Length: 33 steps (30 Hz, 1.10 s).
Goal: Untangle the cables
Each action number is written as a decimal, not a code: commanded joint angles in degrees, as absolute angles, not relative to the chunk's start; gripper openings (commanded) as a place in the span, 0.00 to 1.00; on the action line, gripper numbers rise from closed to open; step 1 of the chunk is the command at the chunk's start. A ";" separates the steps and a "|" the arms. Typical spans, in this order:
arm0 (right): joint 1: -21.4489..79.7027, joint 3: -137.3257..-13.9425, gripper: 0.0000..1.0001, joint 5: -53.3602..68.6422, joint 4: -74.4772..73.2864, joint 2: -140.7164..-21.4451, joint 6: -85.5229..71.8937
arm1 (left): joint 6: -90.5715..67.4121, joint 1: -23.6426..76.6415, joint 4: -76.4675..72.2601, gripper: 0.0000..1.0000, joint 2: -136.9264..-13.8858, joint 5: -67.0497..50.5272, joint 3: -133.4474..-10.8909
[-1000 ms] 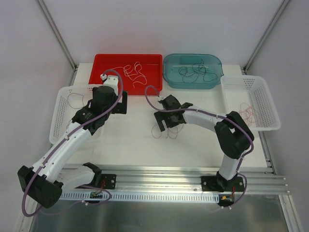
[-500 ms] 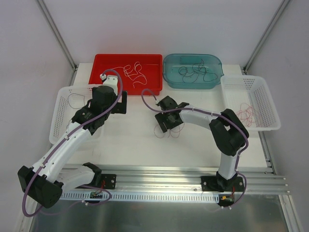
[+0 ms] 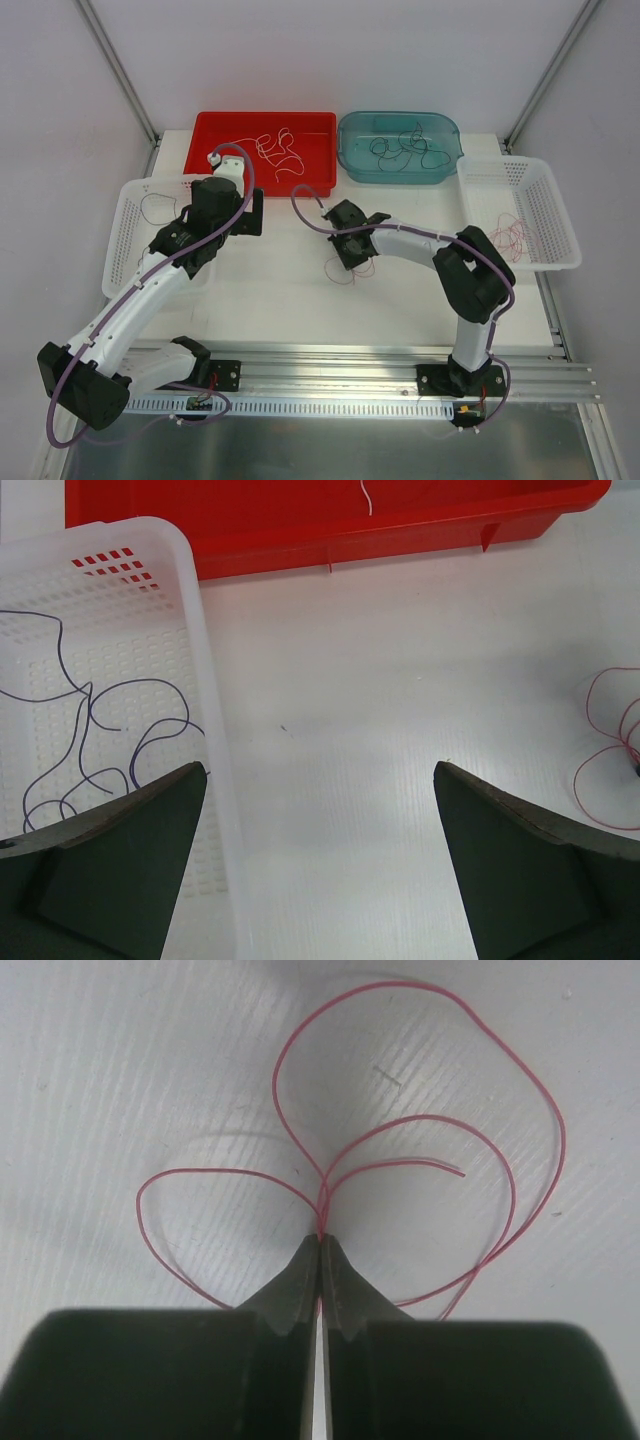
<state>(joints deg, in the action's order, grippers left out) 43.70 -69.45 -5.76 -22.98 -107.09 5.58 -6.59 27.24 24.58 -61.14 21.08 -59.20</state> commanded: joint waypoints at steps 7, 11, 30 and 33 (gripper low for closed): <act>43.60 -73.21 0.01 -15.20 -31.72 -93.44 7.99 | -6.42 26.37 22.94 0.99 -61.09 20.83 -59.06; 41.23 -77.25 0.01 -19.07 -35.06 -87.29 9.84 | -6.33 26.37 22.94 0.99 -61.00 20.92 -59.06; -1.13 -90.96 0.01 -12.05 -34.19 -77.50 10.11 | -6.24 26.37 22.94 0.99 -60.64 21.18 -58.97; -5.97 -93.24 0.01 -11.78 -33.31 -80.85 9.23 | -6.15 26.28 22.94 0.99 -60.82 21.27 -58.89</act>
<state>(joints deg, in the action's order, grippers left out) -3.33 -89.95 -14.59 -35.20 -77.91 9.98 -6.59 26.89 24.47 -61.14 21.08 -59.20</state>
